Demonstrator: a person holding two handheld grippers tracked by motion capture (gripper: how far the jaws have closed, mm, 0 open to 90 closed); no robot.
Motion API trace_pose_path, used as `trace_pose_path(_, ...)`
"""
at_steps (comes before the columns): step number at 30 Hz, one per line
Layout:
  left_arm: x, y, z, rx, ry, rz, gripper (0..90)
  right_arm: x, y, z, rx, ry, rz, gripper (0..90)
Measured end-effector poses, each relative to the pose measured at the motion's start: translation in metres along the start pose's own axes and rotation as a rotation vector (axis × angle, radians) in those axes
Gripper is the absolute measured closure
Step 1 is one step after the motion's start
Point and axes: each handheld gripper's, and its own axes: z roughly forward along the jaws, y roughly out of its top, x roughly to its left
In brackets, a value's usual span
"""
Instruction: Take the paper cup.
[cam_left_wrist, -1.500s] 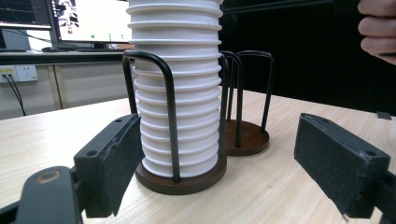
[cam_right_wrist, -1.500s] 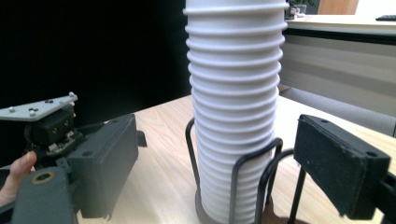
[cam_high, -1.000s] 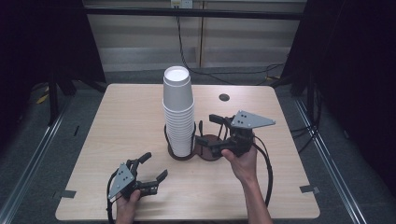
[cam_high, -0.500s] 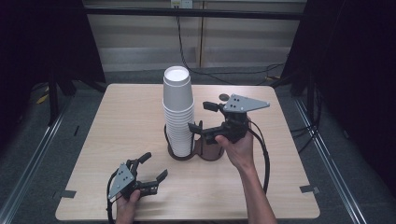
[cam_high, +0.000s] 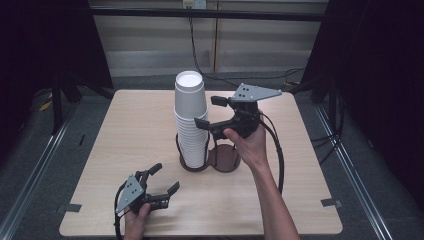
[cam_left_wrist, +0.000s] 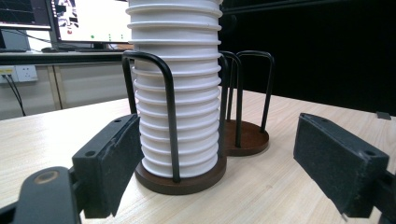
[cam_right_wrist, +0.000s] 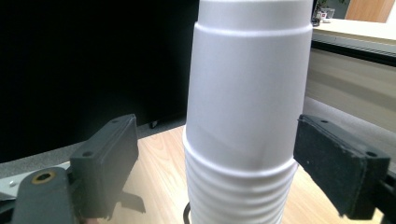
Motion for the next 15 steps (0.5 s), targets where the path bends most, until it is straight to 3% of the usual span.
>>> trace_pose_path(7, 0.000, 0.000, 0.000, 0.001, 0.000, 0.001, 15.5, -0.007, 0.021, 0.012, 0.060, -0.023, -0.006, 13.3)
trace_pose_path(15, 0.000, 0.000, 0.000, 0.000, 0.000, 0.001, 15.5, -0.012, 0.033, 0.024, 0.085, -0.023, -0.012, 13.3)
